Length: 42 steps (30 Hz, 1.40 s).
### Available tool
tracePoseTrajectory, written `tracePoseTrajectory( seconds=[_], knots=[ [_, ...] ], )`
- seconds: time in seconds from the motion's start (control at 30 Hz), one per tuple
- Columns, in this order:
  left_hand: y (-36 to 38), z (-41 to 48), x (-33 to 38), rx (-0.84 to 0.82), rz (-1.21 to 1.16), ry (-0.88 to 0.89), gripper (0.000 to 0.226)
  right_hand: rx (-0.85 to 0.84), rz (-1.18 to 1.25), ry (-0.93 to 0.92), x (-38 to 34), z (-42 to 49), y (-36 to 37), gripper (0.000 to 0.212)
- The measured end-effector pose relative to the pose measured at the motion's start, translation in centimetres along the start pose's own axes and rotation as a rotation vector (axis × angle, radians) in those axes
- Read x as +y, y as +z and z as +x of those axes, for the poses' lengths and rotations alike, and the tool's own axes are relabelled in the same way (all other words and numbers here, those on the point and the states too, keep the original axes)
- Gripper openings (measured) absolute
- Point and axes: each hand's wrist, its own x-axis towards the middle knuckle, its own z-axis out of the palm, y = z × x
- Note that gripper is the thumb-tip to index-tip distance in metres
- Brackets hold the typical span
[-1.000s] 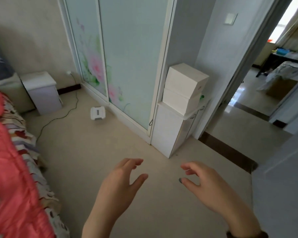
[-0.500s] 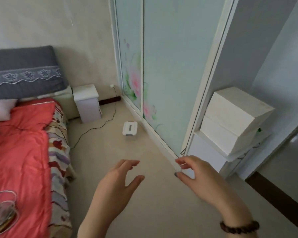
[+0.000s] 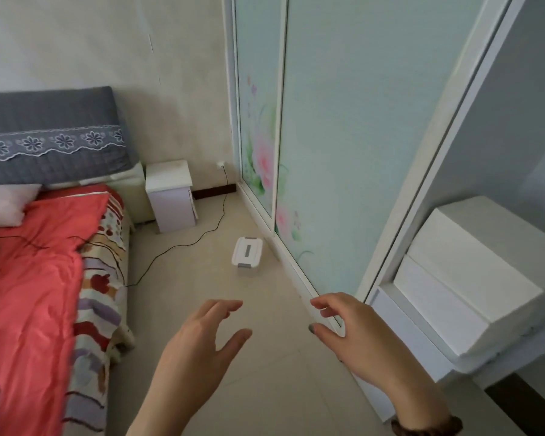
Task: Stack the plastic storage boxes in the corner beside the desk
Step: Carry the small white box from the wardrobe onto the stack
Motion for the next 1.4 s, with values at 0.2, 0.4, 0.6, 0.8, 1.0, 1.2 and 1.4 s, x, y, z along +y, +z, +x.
tracePoseTrajectory(
  seconds=[0.2, 0.4, 0.6, 0.8, 1.0, 1.2, 1.4],
  knots=[
    [1.8, 9.4, -3.0, -0.026, -0.040, 0.019, 0.040, 0.008, -0.042, 0.048, 1.5, 8.4, 0.7, 0.037],
    [0.4, 20.6, -6.1, -0.056, -0.081, 0.034, 0.037, 0.032, -0.042, 0.101, 0.6, 18.5, 0.1, 0.036],
    [-1.5, 30.3, -10.5, -0.039, -0.073, 0.045, 0.038, 0.102, -0.015, 0.102, -1.7, 29.0, 0.8, 0.035],
    [-0.9, 35.8, -14.7, -0.075, -0.056, 0.014, 0.038, -0.016, -0.013, 0.105, -1.6, 35.4, 2.9, 0.036],
    [0.8, 41.6, -16.7, -0.092, -0.044, -0.010, 0.039, -0.009, -0.014, 0.137, 1.1, 41.7, 2.3, 0.035],
    [3.0, 49.7, -17.4, -0.068, -0.036, -0.049, 0.037, -0.064, -0.019, 0.091, 4.2, 51.1, 1.3, 0.037],
    [4.5, 57.9, -16.4, -0.027, -0.025, -0.057, 0.038, -0.017, -0.025, 0.025, 6.2, 60.6, -2.6, 0.036]
  ],
)
